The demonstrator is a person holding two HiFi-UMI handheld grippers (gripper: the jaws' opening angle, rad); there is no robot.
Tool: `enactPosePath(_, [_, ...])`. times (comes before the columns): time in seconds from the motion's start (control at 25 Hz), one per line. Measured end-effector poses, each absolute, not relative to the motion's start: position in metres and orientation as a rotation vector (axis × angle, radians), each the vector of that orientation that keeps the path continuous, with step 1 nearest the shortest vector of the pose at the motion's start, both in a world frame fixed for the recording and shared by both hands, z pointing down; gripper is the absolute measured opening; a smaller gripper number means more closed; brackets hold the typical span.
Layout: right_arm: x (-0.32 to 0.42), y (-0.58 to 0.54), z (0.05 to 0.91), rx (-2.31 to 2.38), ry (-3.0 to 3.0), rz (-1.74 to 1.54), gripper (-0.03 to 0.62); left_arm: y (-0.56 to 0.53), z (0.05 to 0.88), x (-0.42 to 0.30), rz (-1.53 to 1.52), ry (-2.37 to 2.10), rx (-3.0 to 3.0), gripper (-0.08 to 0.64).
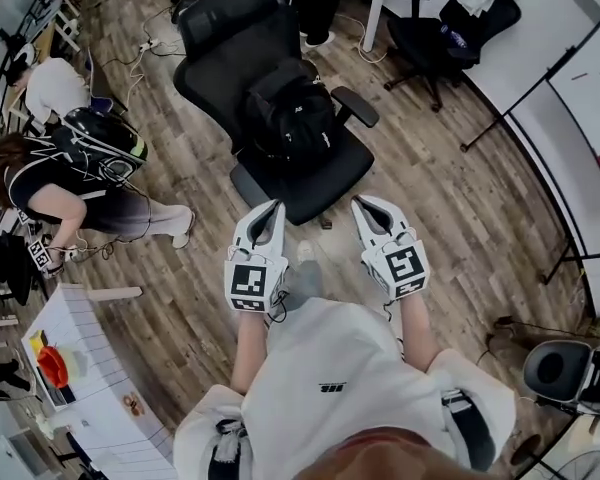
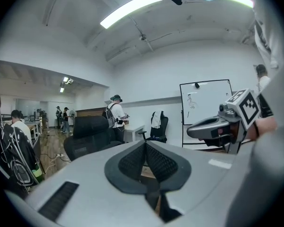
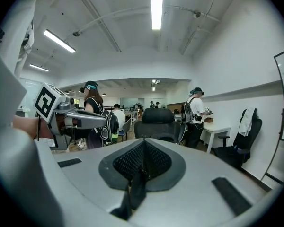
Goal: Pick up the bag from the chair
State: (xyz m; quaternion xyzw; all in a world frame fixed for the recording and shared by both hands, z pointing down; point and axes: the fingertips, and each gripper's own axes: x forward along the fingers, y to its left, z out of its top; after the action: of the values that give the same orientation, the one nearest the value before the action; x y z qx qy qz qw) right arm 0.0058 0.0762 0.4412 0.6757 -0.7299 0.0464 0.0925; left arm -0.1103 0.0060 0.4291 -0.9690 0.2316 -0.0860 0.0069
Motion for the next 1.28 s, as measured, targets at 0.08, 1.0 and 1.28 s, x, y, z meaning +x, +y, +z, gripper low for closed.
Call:
enactPosePath(0.08, [0.011,0.058,0.443,2.006,-2.163,0.151,-0.005,-0.012,0.430,-0.105,-0.270,0.719,-3.040,0.012])
enactPosePath(1.0, [0.057,-0.133,0.474,2.010,-2.075,0.252,-0.005,-0.193,0.474,-0.051,-0.354,0.582,-3.129,0.012])
enactPosePath(1.28, [0.071,-0.159,0.493,2.017,-2.038,0.299,-0.005,-0.223,0.501,-0.042,-0.402,0.588,-3.145,0.011])
